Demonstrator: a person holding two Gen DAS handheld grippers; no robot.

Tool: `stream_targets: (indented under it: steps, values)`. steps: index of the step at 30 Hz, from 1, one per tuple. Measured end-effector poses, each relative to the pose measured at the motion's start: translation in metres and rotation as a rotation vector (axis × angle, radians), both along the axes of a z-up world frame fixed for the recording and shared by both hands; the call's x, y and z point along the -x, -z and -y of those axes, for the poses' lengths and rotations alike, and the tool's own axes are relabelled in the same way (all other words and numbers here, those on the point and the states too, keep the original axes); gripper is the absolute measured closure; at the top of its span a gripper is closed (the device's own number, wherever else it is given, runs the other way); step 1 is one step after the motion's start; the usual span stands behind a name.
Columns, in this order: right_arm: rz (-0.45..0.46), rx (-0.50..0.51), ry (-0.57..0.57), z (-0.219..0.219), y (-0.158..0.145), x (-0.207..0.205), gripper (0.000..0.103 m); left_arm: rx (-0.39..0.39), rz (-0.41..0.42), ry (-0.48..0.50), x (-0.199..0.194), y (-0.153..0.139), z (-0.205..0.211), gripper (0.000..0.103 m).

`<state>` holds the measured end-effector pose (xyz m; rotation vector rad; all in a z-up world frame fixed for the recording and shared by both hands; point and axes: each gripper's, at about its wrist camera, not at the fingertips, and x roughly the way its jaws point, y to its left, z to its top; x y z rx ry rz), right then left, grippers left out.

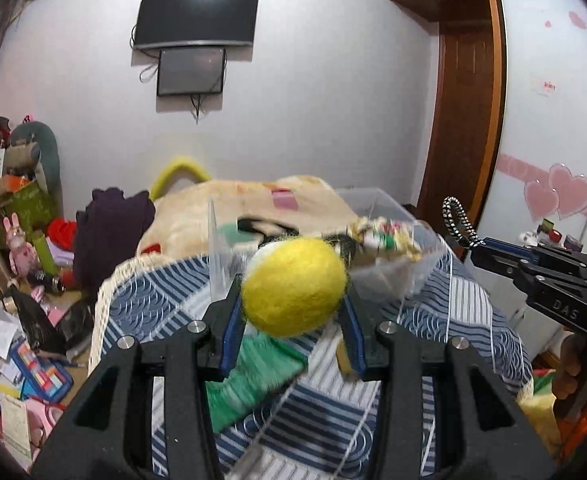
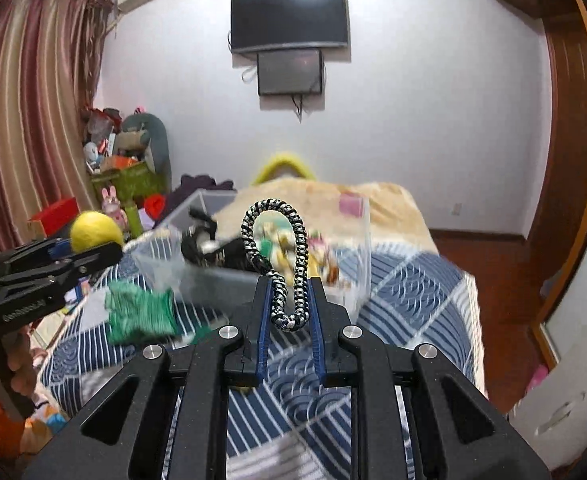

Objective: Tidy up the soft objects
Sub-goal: 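Carry the bracelet and yellow ball over the box and release them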

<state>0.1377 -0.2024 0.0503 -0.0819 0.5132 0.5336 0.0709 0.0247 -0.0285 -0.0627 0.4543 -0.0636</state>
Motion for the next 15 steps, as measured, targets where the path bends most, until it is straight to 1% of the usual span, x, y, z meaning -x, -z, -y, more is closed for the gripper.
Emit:
stream_targets:
  steps: [4,7,12,15]
  values:
    - [0.032,-0.007,0.0,-0.007,-0.01,-0.009,0.087,-0.019,0.035,-0.012,-0.013,-0.011,0.0,0.06]
    - [0.036,-0.006,0.001,-0.014,-0.009,-0.021,0.087,-0.022,0.042,-0.018,-0.03,-0.016,-0.003,0.06]
    - [0.001,-0.005,-0.006,-0.03,0.001,-0.044,0.087,-0.001,0.009,-0.019,-0.06,-0.012,-0.007,0.06]
    - [-0.021,0.004,-0.015,-0.041,0.009,-0.054,0.087,-0.011,-0.021,-0.024,-0.078,-0.005,-0.003,0.06]
